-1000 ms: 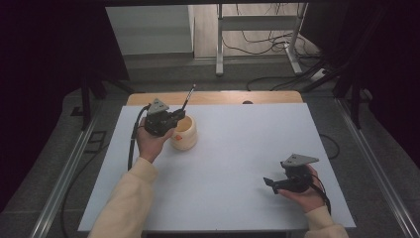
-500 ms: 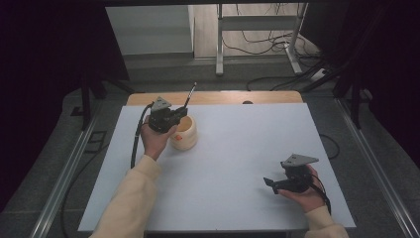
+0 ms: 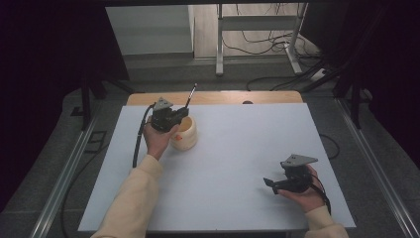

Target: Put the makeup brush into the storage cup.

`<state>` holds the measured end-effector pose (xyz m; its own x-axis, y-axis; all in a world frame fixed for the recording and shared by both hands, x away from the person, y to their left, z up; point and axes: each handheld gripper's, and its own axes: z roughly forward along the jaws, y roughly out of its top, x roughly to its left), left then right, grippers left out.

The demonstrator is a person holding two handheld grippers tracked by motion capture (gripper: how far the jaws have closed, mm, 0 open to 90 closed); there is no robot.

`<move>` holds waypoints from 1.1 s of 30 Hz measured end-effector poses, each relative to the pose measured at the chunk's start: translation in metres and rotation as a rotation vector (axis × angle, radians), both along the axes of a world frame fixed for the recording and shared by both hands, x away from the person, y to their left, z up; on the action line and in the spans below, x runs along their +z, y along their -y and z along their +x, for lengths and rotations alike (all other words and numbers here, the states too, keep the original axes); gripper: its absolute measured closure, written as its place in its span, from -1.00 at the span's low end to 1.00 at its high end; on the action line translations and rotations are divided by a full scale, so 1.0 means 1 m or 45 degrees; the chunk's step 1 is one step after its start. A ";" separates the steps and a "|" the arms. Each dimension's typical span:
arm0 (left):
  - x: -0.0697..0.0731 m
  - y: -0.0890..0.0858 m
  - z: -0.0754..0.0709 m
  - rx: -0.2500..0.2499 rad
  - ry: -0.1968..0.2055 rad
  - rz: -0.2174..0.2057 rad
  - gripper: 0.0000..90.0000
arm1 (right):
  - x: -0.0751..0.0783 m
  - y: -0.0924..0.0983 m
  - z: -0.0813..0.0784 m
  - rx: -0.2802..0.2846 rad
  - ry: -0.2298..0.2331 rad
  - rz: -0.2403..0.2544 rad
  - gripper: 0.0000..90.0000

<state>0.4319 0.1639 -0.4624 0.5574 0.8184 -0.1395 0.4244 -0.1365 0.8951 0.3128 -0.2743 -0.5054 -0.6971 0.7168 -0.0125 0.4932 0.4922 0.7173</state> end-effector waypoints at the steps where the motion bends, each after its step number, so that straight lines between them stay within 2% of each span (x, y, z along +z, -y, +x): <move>1: 0.000 0.000 0.000 -0.001 0.000 -0.001 0.85 | 0.000 0.000 0.000 0.000 0.000 -0.001 -0.79; 11: -0.007 -0.002 0.000 -0.007 -0.021 -0.001 0.85 | 0.000 0.000 0.000 0.003 -0.001 -0.002 -0.79; 20: -0.016 -0.005 -0.002 -0.008 -0.035 -0.046 0.85 | 0.000 -0.001 -0.001 0.004 0.001 -0.003 -0.79; 33: -0.021 -0.010 -0.004 -0.004 -0.043 -0.055 0.84 | 0.000 -0.001 -0.001 0.006 0.000 -0.005 -0.79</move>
